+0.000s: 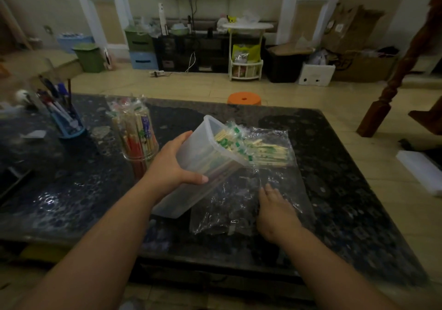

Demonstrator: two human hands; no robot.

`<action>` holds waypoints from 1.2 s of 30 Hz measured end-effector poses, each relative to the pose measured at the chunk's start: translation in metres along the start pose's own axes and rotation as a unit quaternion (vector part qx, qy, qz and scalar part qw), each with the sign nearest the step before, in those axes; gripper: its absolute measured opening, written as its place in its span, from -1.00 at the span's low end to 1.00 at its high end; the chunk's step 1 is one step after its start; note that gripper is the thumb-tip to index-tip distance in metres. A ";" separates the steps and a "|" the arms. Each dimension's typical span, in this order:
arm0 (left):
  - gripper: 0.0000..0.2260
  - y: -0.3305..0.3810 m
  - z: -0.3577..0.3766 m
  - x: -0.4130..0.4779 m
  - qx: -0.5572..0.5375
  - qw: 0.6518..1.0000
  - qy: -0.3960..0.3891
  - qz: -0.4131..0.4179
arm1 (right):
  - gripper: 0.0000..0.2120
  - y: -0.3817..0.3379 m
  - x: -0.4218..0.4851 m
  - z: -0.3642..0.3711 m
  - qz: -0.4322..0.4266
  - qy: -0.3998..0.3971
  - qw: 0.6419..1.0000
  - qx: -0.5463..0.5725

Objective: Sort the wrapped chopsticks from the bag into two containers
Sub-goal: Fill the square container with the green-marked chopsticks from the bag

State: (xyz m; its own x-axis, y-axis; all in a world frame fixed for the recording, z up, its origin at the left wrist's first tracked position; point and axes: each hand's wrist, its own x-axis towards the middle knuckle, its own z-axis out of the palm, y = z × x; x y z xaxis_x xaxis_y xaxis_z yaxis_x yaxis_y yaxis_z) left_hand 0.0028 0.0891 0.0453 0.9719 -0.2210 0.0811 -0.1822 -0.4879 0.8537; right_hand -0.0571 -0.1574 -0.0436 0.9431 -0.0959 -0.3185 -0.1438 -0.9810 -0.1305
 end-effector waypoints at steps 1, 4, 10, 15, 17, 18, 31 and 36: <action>-0.02 0.000 0.000 0.000 -0.003 1.000 0.009 0.004 | -0.34 0.001 0.003 0.003 0.004 0.025 0.999 0.027; 0.00 -0.001 0.001 0.003 -0.003 0.999 0.032 0.000 | -0.37 0.000 0.016 0.009 -0.007 0.081 0.993 0.080; 0.04 -0.008 0.006 0.012 0.003 0.998 0.060 -0.008 | -0.34 -0.008 0.052 0.008 0.003 0.114 0.988 0.102; 0.10 -0.009 0.006 0.015 -0.003 0.999 0.053 -0.014 | -0.26 -0.011 0.089 -0.008 0.020 0.151 0.985 0.086; 0.11 -0.008 0.007 0.017 0.007 0.999 0.047 -0.012 | -0.20 -0.010 0.105 -0.010 0.016 0.141 0.988 0.057; 0.11 -0.007 0.008 0.017 0.012 0.999 0.043 -0.009 | -0.21 -0.009 0.111 -0.011 0.014 0.130 0.990 0.043; 0.15 -0.005 0.008 0.016 0.008 0.999 0.040 -0.025 | -0.68 -0.011 0.117 -0.023 0.024 0.183 0.982 -0.047; 0.13 -0.006 0.006 0.016 0.009 0.999 0.042 -0.022 | -0.82 -0.010 0.109 -0.026 -0.011 0.159 0.987 -0.012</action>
State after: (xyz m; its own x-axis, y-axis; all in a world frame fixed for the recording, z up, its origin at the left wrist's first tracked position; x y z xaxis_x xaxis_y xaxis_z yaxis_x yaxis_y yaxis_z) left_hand 0.0184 0.0832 0.0381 0.9880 -0.1280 0.0862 -0.1401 -0.5102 0.8486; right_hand 0.0551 -0.1627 -0.0523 0.9929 -0.1190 -0.0040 -0.1187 -0.9868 -0.1101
